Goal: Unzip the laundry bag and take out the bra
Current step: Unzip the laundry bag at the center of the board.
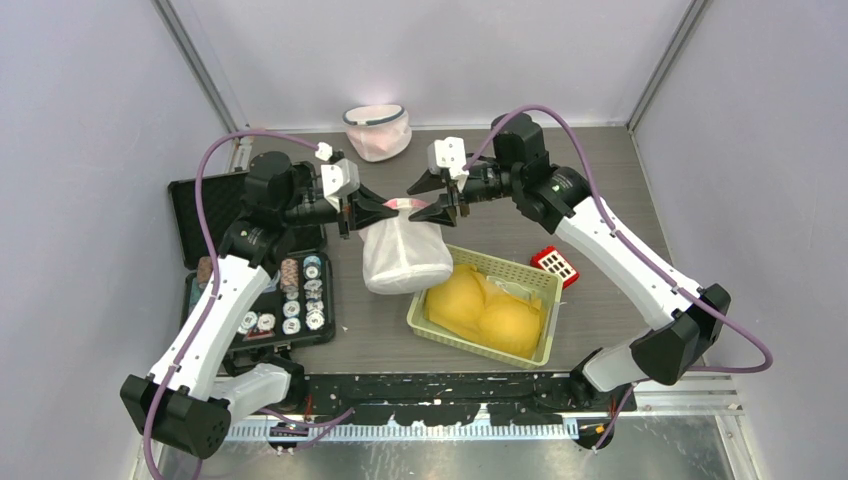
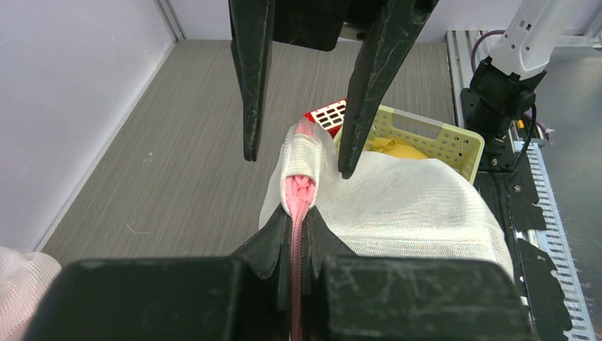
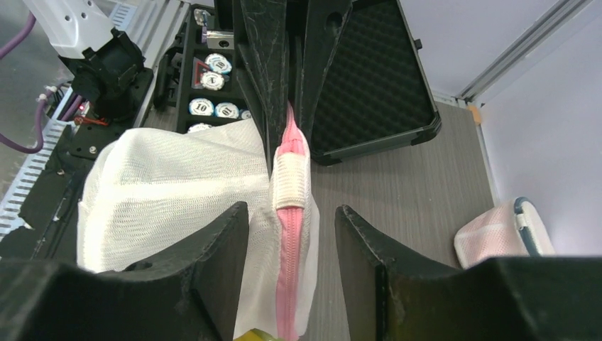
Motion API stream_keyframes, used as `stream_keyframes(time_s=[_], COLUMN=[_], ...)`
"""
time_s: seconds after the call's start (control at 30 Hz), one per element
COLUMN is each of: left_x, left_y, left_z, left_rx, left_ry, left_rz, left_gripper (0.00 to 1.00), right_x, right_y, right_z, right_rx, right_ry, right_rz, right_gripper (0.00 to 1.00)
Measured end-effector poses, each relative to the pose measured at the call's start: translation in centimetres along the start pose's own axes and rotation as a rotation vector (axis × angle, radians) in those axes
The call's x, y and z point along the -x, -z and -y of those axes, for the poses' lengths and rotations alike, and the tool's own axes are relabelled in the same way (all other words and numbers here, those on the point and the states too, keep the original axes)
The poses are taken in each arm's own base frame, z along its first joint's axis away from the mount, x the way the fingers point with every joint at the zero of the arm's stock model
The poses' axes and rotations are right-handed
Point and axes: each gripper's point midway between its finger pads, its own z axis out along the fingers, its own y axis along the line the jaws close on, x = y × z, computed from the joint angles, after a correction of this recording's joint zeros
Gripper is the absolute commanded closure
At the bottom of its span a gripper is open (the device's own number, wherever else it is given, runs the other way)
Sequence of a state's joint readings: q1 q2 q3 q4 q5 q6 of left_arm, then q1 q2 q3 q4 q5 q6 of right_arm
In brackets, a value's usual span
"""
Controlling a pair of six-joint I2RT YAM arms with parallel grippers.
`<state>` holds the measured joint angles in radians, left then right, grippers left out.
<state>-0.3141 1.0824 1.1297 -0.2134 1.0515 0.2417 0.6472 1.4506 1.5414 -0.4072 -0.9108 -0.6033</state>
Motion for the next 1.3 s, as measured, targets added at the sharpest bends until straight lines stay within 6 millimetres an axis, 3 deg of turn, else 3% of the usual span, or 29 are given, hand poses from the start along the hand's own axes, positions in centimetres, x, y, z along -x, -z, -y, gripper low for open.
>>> stream_keyframes(time_s=[0.17,0.23,0.33,0.47,0.83,0.97,1.0,1.13,1.17,1.2,1.27,1.3], left_x=[0.1,0.2,0.2,0.6,1.1,-0.2,-0.5,-1.2,-1.3,-1.3,-1.2,-1.1], left_y=[0.0,0.0,0.0,0.2,1.8,1.6,1.6,1.4,1.4,1.4,1.4,1.3], left_z=[0.0,0.0,-0.1,-0.4,-0.3,-0.7,-0.7,-0.7,-0.6,-0.6,-0.4,-0.4], left_rx=[0.001,0.001,0.002,0.025,0.141,0.146,0.142,0.128,0.125,0.123,0.112,0.109], left_ry=[0.002,0.001,-0.005,-0.013,0.018,0.044,0.05,0.058,0.055,0.057,0.051,0.05], left_rz=[0.004,0.005,0.003,-0.006,-0.038,-0.074,-0.081,-0.1,-0.101,-0.101,-0.097,-0.095], left_gripper=[0.98,0.81,0.68,0.62,0.62,0.51,0.53,0.81,0.9,0.99,1.0,1.0], right_x=[-0.1,0.1,0.2,0.1,-1.2,-1.1,-1.1,-1.0,-0.9,-0.9,-0.9,-0.9], right_y=[-0.2,-0.2,-0.3,-0.3,-0.4,-0.4,-0.4,-0.4,-0.5,-0.4,-0.4,-0.5], right_z=[0.0,0.1,0.1,0.2,0.1,0.0,-0.1,-0.2,-0.3,-0.3,-0.3,-0.4], right_rx=[-0.001,-0.004,-0.004,-0.011,-0.021,-0.015,-0.013,-0.005,-0.002,-0.001,0.0,0.001], right_ry=[-0.008,-0.009,-0.014,-0.016,-0.036,-0.037,-0.037,-0.037,-0.038,-0.038,-0.043,-0.052], right_rz=[0.005,0.011,0.014,0.009,-0.018,-0.014,-0.013,-0.007,-0.006,-0.005,-0.004,-0.004], right_gripper=[0.68,0.83,0.99,0.99,0.99,1.0,0.99,1.0,0.97,0.88,0.54,0.46])
